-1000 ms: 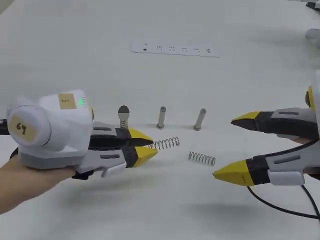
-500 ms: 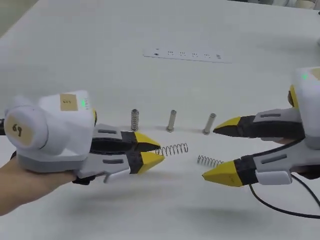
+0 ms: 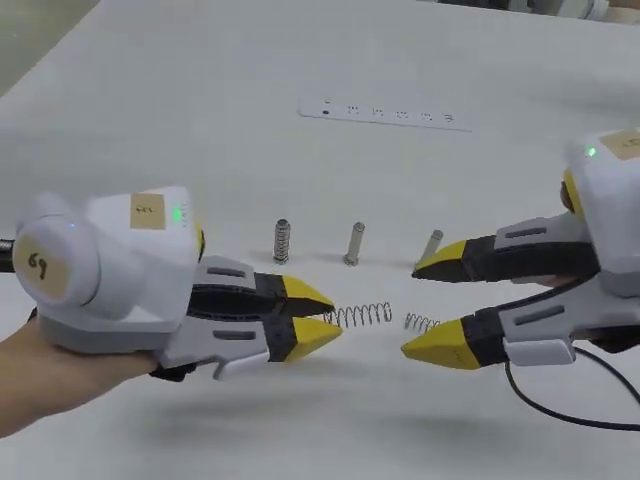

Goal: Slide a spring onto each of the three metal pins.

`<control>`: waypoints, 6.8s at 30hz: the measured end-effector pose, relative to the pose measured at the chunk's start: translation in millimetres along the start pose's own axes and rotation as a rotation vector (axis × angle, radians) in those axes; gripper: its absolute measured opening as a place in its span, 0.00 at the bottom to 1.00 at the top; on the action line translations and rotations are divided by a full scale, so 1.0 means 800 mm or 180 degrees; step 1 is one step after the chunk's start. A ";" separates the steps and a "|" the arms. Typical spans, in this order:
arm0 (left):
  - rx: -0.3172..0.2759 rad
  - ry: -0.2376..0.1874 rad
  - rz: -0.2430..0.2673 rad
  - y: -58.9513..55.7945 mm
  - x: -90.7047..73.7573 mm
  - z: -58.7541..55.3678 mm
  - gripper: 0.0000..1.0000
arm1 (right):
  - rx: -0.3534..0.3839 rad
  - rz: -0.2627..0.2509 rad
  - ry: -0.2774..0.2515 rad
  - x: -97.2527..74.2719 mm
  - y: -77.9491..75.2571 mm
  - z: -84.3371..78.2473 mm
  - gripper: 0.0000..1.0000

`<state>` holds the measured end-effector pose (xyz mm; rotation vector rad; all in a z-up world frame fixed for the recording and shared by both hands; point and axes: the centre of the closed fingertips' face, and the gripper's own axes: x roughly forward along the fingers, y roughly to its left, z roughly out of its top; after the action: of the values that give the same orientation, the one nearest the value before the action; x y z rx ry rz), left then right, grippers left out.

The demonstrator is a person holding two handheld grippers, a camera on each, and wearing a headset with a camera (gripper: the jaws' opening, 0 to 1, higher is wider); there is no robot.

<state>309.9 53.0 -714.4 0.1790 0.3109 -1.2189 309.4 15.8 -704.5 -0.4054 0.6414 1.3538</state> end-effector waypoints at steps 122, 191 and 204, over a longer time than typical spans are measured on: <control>0.0148 0.0133 -0.0208 -0.008 0.016 -0.006 0.02 | -0.0784 0.0339 0.0612 0.016 0.016 0.031 0.08; 0.0330 0.0237 -0.0340 -0.016 0.022 -0.002 0.02 | -0.0973 0.0511 0.0859 0.035 0.023 0.008 0.08; 0.0254 0.0232 -0.0362 -0.020 0.024 -0.003 0.03 | -0.0897 0.0530 0.0916 0.034 0.026 0.005 0.07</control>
<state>300.3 31.1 -722.5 0.2784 0.3398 -1.3404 292.5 42.9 -717.2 -0.7990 0.7347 1.5660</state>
